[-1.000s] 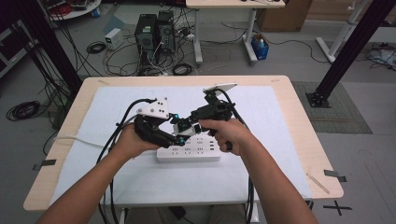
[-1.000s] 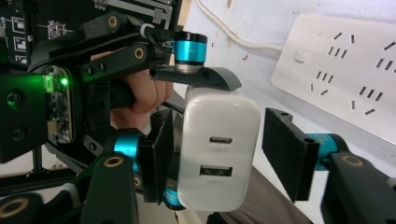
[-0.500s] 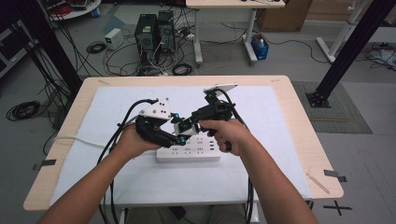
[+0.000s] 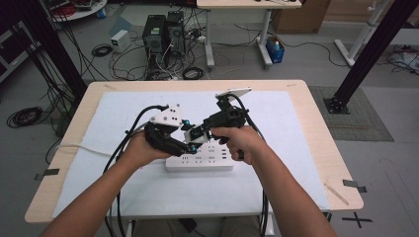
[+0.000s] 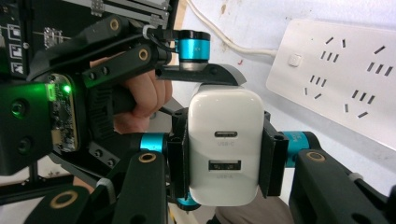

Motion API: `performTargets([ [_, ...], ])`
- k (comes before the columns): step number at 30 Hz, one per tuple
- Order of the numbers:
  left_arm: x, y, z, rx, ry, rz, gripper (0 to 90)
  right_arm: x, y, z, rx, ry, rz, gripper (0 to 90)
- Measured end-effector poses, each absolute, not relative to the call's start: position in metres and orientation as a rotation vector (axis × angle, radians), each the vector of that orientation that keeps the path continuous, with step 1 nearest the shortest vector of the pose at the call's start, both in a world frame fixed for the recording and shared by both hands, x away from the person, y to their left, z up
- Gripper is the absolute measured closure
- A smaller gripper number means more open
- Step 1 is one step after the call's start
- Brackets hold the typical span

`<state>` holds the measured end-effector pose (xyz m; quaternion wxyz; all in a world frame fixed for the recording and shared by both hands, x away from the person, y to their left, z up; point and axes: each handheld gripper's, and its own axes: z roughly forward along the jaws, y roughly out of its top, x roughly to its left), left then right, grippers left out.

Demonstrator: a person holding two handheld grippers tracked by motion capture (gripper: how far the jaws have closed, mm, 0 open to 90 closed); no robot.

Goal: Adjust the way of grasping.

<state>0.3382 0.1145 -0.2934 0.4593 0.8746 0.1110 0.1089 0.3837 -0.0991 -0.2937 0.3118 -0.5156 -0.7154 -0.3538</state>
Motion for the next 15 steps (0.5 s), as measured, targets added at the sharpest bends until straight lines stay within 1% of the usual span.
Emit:
performTargets([
  [1,0.339,0.115,-0.294,2.147,0.283,0.258,37.0,0.385,-0.1,-0.294,-1.374,-1.888,-0.944,62.1],
  [2,0.339,0.115,-0.294,2.156,0.292,0.264,32.8,0.386,-0.102,-0.293,-1.378,-1.889,-0.946,62.1],
  [3,0.34,0.115,-0.295,2.196,0.301,0.256,32.2,0.386,-0.102,-0.293,-1.382,-1.893,-0.946,62.1],
  [5,0.341,0.115,-0.296,2.209,0.313,0.25,27.3,0.385,-0.104,-0.293,-1.387,-1.902,-0.955,62.1],
  [6,0.342,0.115,-0.297,2.214,0.324,0.243,27.3,0.385,-0.106,-0.291,-1.394,-1.911,-0.953,62.1],
  [7,0.345,0.118,-0.297,2.229,0.345,0.209,27.1,0.385,-0.107,-0.29,-1.401,-1.921,-0.954,62.1],
  [9,0.346,0.119,-0.297,2.241,0.362,0.2,22.1,0.385,-0.109,-0.288,-1.412,-1.951,-0.955,62.1],
  [10,0.349,0.121,-0.296,2.259,0.404,0.167,21.9,0.384,-0.111,-0.287,-1.42,-1.958,-0.961,62.2],
  [15,0.352,0.128,-0.289,2.297,0.45,0.146,21.9,0.384,-0.117,-0.281,-1.436,-1.981,-0.965,62.1],
])
